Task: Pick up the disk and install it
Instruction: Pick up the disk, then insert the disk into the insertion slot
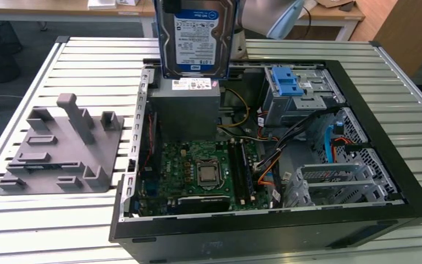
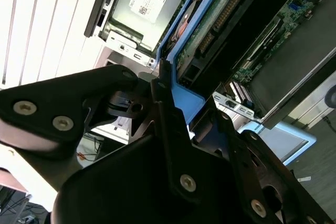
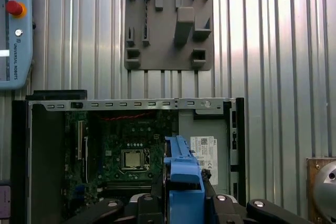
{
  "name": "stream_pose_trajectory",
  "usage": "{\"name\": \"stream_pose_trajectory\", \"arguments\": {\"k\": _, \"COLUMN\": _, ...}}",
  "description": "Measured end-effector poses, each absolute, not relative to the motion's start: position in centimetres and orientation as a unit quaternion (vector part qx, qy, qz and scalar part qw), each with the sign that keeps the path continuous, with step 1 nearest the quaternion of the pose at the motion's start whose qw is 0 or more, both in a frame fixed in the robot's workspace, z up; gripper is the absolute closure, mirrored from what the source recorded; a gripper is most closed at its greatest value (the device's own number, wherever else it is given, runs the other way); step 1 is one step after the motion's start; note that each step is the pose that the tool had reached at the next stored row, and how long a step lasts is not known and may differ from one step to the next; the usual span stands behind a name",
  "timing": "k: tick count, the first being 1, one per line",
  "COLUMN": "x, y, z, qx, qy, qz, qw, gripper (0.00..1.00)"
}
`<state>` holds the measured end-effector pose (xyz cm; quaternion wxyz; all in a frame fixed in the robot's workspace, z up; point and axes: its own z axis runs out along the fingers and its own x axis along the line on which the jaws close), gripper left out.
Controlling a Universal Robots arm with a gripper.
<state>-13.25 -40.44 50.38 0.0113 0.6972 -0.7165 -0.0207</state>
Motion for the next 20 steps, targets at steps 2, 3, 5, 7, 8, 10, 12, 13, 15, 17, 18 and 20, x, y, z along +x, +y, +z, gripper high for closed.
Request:
{"name": "stream_pose_trajectory", "arguments": {"k": 2, "x": -12.9, "y": -40.4, "z": 50.4, "qx": 0.697, "qy": -0.717, "qz": -0.021, "qw": 0.011, "gripper": 0.64}}
{"name": "stream_pose_trajectory", "arguments": {"k": 3, "x": -12.7, "y": -40.4, "z": 50.3, "qx": 0.697, "qy": -0.717, "qz": -0.021, "qw": 0.011, "gripper": 0.64}}
{"name": "stream_pose_trajectory", "arguments": {"k": 5, "x": -12.4, "y": -40.4, "z": 50.3, "qx": 0.697, "qy": -0.717, "qz": -0.021, "qw": 0.011, "gripper": 0.64}}
{"name": "stream_pose_trajectory", "arguments": {"k": 7, "x": -12.0, "y": -40.4, "z": 50.3, "qx": 0.697, "qy": -0.717, "qz": -0.021, "qw": 0.011, "gripper": 0.64}}
{"name": "stream_pose_trajectory", "arguments": {"k": 8, "x": -11.8, "y": -40.4, "z": 50.3, "qx": 0.697, "qy": -0.717, "qz": -0.021, "qw": 0.011, "gripper": 0.64}}
{"name": "stream_pose_trajectory", "arguments": {"k": 10, "x": -11.4, "y": -40.4, "z": 50.3, "qx": 0.697, "qy": -0.717, "qz": -0.021, "qw": 0.011, "gripper": 0.64}}
{"name": "stream_pose_trajectory", "arguments": {"k": 12, "x": -11.1, "y": -40.4, "z": 50.2, "qx": 0.697, "qy": -0.717, "qz": -0.021, "qw": 0.011, "gripper": 0.64}}
{"name": "stream_pose_trajectory", "arguments": {"k": 13, "x": -10.9, "y": -40.4, "z": 50.2, "qx": 0.697, "qy": -0.717, "qz": -0.021, "qw": 0.011, "gripper": 0.64}}
{"name": "stream_pose_trajectory", "arguments": {"k": 15, "x": -10.8, "y": -40.4, "z": 50.2, "qx": 0.697, "qy": -0.717, "qz": -0.021, "qw": 0.011, "gripper": 0.64}}
{"name": "stream_pose_trajectory", "arguments": {"k": 17, "x": -10.8, "y": -40.4, "z": 50.2, "qx": 0.697, "qy": -0.717, "qz": -0.021, "qw": 0.011, "gripper": 0.64}}
{"name": "stream_pose_trajectory", "arguments": {"k": 18, "x": -10.7, "y": -40.4, "z": 50.2, "qx": 0.697, "qy": -0.717, "qz": -0.021, "qw": 0.011, "gripper": 0.64}}
{"name": "stream_pose_trajectory", "arguments": {"k": 20, "x": -10.6, "y": -40.6, "z": 50.2, "qx": 0.697, "qy": -0.717, "qz": -0.021, "qw": 0.011, "gripper": 0.64}}
